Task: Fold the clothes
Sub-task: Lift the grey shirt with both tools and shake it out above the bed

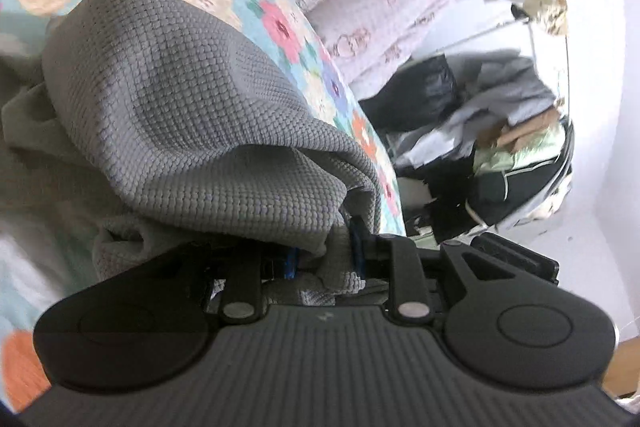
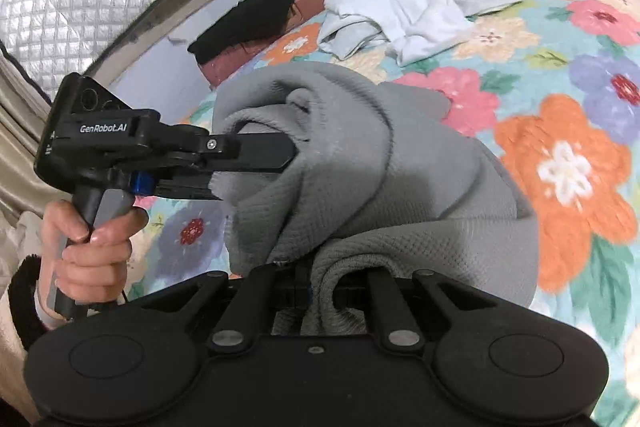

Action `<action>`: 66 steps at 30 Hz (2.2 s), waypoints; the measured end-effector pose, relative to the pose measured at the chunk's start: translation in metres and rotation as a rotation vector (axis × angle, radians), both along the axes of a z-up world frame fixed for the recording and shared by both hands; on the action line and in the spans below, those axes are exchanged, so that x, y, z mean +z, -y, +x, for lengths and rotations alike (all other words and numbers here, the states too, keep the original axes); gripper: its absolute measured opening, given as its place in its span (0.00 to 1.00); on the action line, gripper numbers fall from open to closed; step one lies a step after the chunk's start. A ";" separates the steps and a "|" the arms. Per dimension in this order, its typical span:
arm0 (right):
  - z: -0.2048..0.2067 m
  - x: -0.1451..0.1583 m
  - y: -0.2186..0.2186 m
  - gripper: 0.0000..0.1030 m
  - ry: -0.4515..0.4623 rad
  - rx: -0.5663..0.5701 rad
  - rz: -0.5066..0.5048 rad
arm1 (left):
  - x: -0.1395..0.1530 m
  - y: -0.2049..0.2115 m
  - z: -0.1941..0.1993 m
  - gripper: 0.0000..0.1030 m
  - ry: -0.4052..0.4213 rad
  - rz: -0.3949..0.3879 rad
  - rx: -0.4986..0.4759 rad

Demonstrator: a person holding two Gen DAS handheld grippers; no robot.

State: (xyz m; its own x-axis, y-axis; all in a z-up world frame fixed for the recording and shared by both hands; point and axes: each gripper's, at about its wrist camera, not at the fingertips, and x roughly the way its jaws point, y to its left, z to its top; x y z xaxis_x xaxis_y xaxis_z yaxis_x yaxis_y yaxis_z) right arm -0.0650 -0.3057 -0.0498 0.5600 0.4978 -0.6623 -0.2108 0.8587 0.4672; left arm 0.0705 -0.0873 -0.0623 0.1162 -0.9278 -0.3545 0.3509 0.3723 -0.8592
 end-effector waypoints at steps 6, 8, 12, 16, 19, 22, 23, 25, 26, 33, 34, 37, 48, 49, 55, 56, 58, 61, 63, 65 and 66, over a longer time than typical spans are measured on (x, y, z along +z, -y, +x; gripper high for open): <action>-0.021 0.008 0.009 0.12 0.051 0.021 0.053 | 0.024 0.033 -0.035 0.23 0.035 0.019 0.032; -0.025 0.012 0.014 0.12 0.070 0.012 0.070 | 0.026 0.042 -0.038 0.23 0.037 0.022 0.044; -0.032 0.019 0.022 0.12 0.103 -0.020 0.072 | 0.047 0.037 -0.059 0.22 0.076 0.059 0.032; -0.039 0.037 0.040 0.12 0.176 -0.037 0.123 | 0.088 0.076 -0.057 0.22 0.159 0.058 -0.014; -0.035 0.050 0.066 0.10 0.275 -0.063 0.188 | 0.109 0.114 -0.045 0.20 0.266 0.112 0.022; -0.022 0.053 0.102 0.06 0.342 -0.189 0.163 | 0.125 0.153 -0.031 0.19 0.392 0.192 0.084; -0.015 0.051 0.113 0.07 0.316 -0.280 0.099 | 0.129 0.165 -0.027 0.19 0.429 0.218 0.101; -0.007 0.047 0.130 0.13 0.235 -0.427 -0.062 | 0.122 0.163 -0.027 0.19 0.450 0.214 0.122; -0.005 0.045 0.136 0.17 0.202 -0.490 -0.150 | 0.117 0.158 -0.027 0.22 0.455 0.198 0.136; -0.037 0.023 0.195 0.34 0.122 -0.712 -0.251 | 0.055 0.134 -0.011 0.34 0.319 0.229 0.129; -0.040 0.019 0.201 0.35 0.125 -0.716 -0.212 | 0.048 0.136 -0.008 0.34 0.316 0.236 0.122; -0.044 0.005 0.213 0.39 0.122 -0.738 -0.119 | 0.031 0.142 0.000 0.38 0.310 0.189 0.088; -0.035 -0.010 0.171 0.49 0.099 -0.423 -0.290 | -0.017 0.211 0.011 0.77 0.291 0.241 -0.053; -0.031 -0.015 0.173 0.49 0.073 -0.398 -0.297 | -0.021 0.218 0.013 0.72 0.286 0.265 -0.053; -0.018 -0.027 0.175 0.08 0.048 -0.487 -0.391 | -0.009 0.215 -0.001 0.03 0.430 0.447 0.074; -0.019 -0.021 0.178 0.08 0.061 -0.524 -0.409 | 0.007 0.203 -0.005 0.03 0.489 0.429 0.124; -0.022 -0.003 0.185 0.07 0.114 -0.595 -0.432 | 0.030 0.181 -0.006 0.01 0.552 0.424 0.211; -0.031 0.028 0.195 0.07 0.179 -0.675 -0.467 | 0.054 0.144 -0.001 0.01 0.575 0.396 0.321; -0.037 0.046 0.200 0.07 0.207 -0.710 -0.490 | 0.052 0.123 0.005 0.01 0.531 0.390 0.361; -0.042 0.059 0.203 0.07 0.207 -0.730 -0.519 | 0.044 0.111 0.010 0.01 0.525 0.430 0.377; -0.045 0.062 0.204 0.07 0.194 -0.736 -0.539 | 0.039 0.108 0.013 0.01 0.512 0.455 0.384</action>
